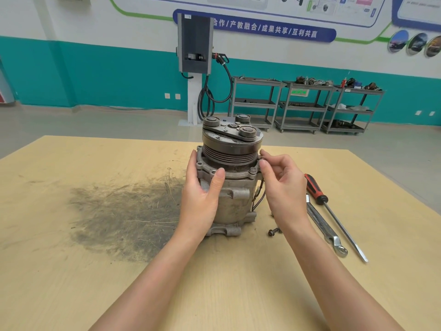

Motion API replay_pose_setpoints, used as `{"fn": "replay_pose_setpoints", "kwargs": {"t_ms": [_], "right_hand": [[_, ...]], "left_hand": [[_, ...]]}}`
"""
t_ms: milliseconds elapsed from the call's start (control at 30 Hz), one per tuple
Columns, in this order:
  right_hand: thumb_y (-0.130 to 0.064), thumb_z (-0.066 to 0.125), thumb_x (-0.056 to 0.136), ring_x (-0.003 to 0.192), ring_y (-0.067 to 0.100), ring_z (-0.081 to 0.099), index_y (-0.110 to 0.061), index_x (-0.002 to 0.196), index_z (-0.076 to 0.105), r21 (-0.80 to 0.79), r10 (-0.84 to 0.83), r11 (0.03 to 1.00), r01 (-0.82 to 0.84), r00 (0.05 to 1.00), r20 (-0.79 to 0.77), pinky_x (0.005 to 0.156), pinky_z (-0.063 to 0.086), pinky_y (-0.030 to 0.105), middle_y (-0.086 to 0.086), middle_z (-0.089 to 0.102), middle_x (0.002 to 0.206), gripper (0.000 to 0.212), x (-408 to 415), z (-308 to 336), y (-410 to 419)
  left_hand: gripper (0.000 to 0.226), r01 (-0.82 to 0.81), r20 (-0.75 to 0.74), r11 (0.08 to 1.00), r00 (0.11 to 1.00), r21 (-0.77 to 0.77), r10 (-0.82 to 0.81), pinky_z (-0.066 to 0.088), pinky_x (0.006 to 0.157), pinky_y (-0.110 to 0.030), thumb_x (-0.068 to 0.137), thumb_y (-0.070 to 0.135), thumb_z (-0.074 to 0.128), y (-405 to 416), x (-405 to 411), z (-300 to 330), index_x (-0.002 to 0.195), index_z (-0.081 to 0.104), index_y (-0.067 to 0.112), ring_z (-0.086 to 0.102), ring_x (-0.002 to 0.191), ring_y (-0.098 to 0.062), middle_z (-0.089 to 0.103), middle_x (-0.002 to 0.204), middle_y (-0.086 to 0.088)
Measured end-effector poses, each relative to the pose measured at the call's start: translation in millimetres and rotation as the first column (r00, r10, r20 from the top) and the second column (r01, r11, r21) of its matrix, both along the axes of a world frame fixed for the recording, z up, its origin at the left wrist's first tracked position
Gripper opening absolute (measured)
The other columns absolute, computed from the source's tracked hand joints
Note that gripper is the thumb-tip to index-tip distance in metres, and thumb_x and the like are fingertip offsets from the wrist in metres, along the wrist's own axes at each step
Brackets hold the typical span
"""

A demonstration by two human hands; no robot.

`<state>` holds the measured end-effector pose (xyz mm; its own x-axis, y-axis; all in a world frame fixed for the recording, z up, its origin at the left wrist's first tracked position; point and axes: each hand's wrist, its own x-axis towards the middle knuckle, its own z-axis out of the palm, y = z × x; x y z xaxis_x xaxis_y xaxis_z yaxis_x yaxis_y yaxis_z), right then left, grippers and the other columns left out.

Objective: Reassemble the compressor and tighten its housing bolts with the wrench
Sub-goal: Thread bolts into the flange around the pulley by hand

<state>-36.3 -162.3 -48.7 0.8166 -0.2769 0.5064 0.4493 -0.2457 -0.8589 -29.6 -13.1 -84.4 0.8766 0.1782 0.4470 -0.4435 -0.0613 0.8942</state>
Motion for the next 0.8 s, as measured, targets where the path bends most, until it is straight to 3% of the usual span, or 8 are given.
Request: {"fn": "replay_pose_setpoints", "kwargs": {"t_ms": [100, 200, 300, 367, 500, 600, 700, 800], "right_hand": [[-0.015, 0.066, 0.092, 0.1, -0.005, 0.066, -0.016, 0.087, 0.06, 0.03, -0.011, 0.999, 0.012, 1.0, -0.024, 0.091, 0.055, 0.025, 0.0, 0.069, 0.118, 0.007, 3.1, 1.0, 0.0], [-0.016, 0.064, 0.094, 0.1, -0.003, 0.066, -0.016, 0.094, 0.062, 0.072, 0.03, 0.997, -0.03, 0.999, -0.01, 0.089, 0.053, 0.019, -0.003, 0.07, 0.116, 0.002, 0.9, -0.2, -1.5], [-0.015, 0.058, 0.097, 0.097, -0.004, 0.066, -0.016, 0.108, 0.066, 0.026, 0.037, 0.999, -0.037, 0.999, 0.023, 0.082, 0.05, 0.011, -0.007, 0.071, 0.107, 0.013, -2.5, -1.1, -2.6], [-0.013, 0.057, 0.098, 0.101, -0.006, 0.064, -0.02, 0.103, 0.068, 0.024, 0.035, 0.999, -0.036, 0.999, 0.021, 0.083, 0.049, 0.009, -0.005, 0.071, 0.113, 0.014, -2.4, -0.8, -2.3], [-0.014, 0.062, 0.095, 0.104, -0.003, 0.065, -0.019, 0.088, 0.065, 0.047, 0.04, 0.998, -0.04, 0.999, 0.003, 0.093, 0.054, 0.025, -0.004, 0.07, 0.114, 0.009, 0.5, 0.2, -1.3], [-0.015, 0.065, 0.093, 0.104, 0.005, 0.067, -0.017, 0.083, 0.06, 0.067, 0.043, 0.997, -0.042, 0.999, -0.011, 0.094, 0.055, 0.037, -0.002, 0.071, 0.114, 0.011, 3.0, 0.7, -2.9], [-0.016, 0.062, 0.095, 0.105, 0.005, 0.067, -0.015, 0.091, 0.063, 0.08, 0.058, 0.995, -0.058, 0.998, -0.009, 0.095, 0.055, 0.035, -0.004, 0.071, 0.113, 0.004, 1.8, -0.8, -4.2], [-0.014, 0.057, 0.098, 0.101, 0.0, 0.066, -0.014, 0.108, 0.067, 0.035, 0.033, 0.999, -0.034, 0.999, 0.019, 0.092, 0.055, 0.027, -0.008, 0.071, 0.108, 0.014, -1.1, -2.3, -2.8]], "left_hand": [[0.086, 0.001, -0.006, 1.0, 1.0, 0.005, -0.001, 0.023, 0.092, 0.01, 0.083, 0.055, 0.056, 0.1, 0.7, 0.0, 0.156, 0.023, 0.024, 0.026, 0.112, 0.041, 0.028, 0.127, 0.046], [0.086, 0.002, -0.009, 1.0, 1.0, 0.005, -0.002, 0.022, 0.094, 0.009, 0.083, 0.056, 0.056, 0.2, 1.2, -0.8, 0.156, 0.022, 0.025, 0.025, 0.113, 0.04, 0.03, 0.131, 0.042], [0.087, 0.004, -0.012, 1.0, 1.0, 0.008, -0.004, 0.023, 0.095, 0.009, 0.083, 0.057, 0.056, 0.6, 1.4, -1.0, 0.157, 0.021, 0.026, 0.025, 0.114, 0.04, 0.029, 0.132, 0.043], [0.087, 0.003, -0.012, 1.0, 1.0, 0.008, -0.003, 0.023, 0.094, 0.009, 0.083, 0.057, 0.056, 0.9, 1.3, -0.9, 0.156, 0.022, 0.026, 0.025, 0.113, 0.04, 0.028, 0.129, 0.045], [0.089, 0.002, -0.012, 1.0, 1.0, 0.003, -0.002, 0.023, 0.093, 0.009, 0.082, 0.058, 0.056, 0.4, 1.2, -1.2, 0.157, 0.021, 0.025, 0.025, 0.113, 0.04, 0.032, 0.135, 0.036], [0.089, 0.003, -0.01, 1.0, 1.0, -0.002, -0.003, 0.024, 0.095, 0.008, 0.081, 0.058, 0.056, 0.3, 0.8, -1.1, 0.156, 0.021, 0.026, 0.026, 0.114, 0.039, 0.031, 0.132, 0.041], [0.086, 0.007, -0.006, 1.0, 1.0, -0.006, -0.007, 0.027, 0.099, 0.005, 0.082, 0.057, 0.056, -0.1, 0.8, -0.5, 0.155, 0.023, 0.028, 0.029, 0.115, 0.037, 0.033, 0.129, 0.044], [0.086, 0.007, -0.003, 1.0, 1.0, -0.011, -0.007, 0.027, 0.099, 0.005, 0.081, 0.057, 0.056, -0.5, -0.4, 0.8, 0.155, 0.023, 0.027, 0.029, 0.114, 0.037, 0.033, 0.128, 0.045]]}}
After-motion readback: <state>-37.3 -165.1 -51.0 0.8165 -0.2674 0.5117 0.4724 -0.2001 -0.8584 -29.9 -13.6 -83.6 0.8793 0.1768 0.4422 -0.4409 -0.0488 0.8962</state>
